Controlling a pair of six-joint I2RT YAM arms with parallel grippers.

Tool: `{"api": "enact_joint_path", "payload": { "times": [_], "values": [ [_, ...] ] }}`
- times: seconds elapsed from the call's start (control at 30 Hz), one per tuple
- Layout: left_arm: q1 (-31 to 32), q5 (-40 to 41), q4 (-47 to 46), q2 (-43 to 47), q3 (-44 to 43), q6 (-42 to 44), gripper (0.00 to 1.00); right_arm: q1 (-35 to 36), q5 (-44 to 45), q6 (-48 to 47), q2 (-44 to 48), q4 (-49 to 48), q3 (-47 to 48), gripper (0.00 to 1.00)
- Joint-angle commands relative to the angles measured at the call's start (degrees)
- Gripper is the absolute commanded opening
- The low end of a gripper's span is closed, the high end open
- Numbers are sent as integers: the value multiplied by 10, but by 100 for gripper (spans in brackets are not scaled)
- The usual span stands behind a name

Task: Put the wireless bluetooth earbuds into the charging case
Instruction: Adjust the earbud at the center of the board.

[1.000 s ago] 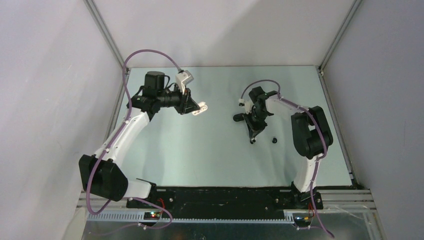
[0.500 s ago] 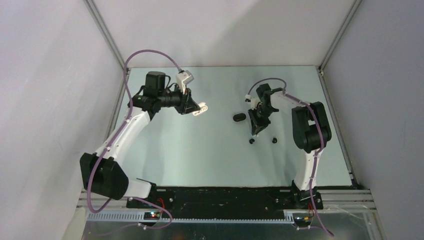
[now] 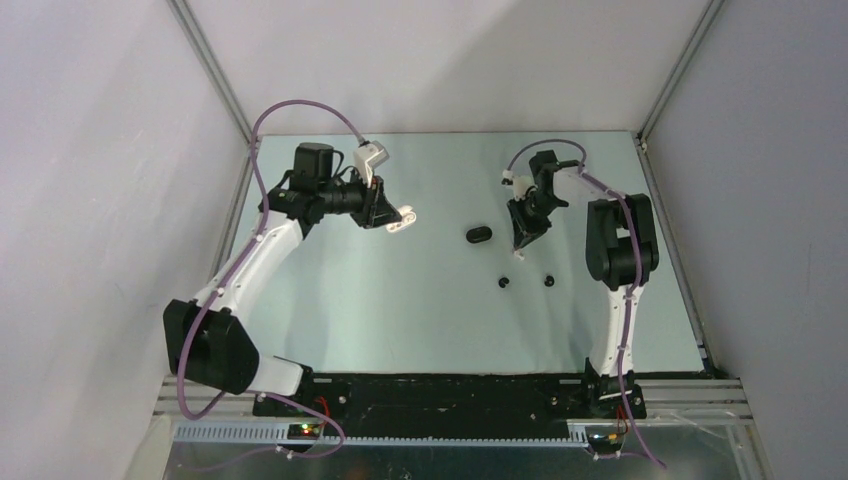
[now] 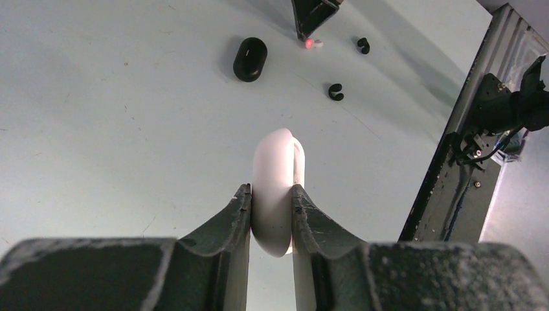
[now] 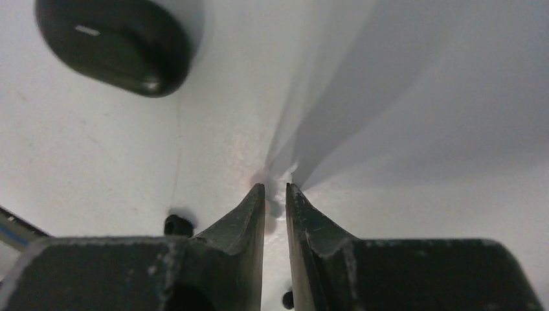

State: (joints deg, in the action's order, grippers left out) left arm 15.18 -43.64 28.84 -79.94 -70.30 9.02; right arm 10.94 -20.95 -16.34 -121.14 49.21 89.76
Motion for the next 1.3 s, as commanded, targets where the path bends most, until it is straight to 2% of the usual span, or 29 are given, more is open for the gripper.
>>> {"api": "enact_joint_path", "payload": {
  "times": [0.0, 0.17, 0.33, 0.6, 0.73, 0.97, 1.27],
  "values": [
    [-4, -5, -4, -4, -25, -11, 0, -18, 51, -37, -27, -11, 39, 23],
    [-5, -3, -4, -6, -28, -9, 0, -20, 65, -49, -23, -9, 53, 24],
    [-5, -1, -4, -2, -27, -6, 0, -26, 36, -86, 9, 3, 56, 25],
    [-4, -2, -4, 1, -23, 0, 0, -10, 21, -272, 46, 53, 9, 27],
    [-4, -2, -4, 3, -22, 4, 0, 9, 32, -326, 59, 49, -38, 28],
    [-5, -5, -4, 6, -16, 5, 0, 35, 41, -320, 49, 28, -56, 27],
    [-5, -5, -4, 11, -10, 7, 0, 82, -2, -305, 56, 62, -66, 27]
  ]
}}
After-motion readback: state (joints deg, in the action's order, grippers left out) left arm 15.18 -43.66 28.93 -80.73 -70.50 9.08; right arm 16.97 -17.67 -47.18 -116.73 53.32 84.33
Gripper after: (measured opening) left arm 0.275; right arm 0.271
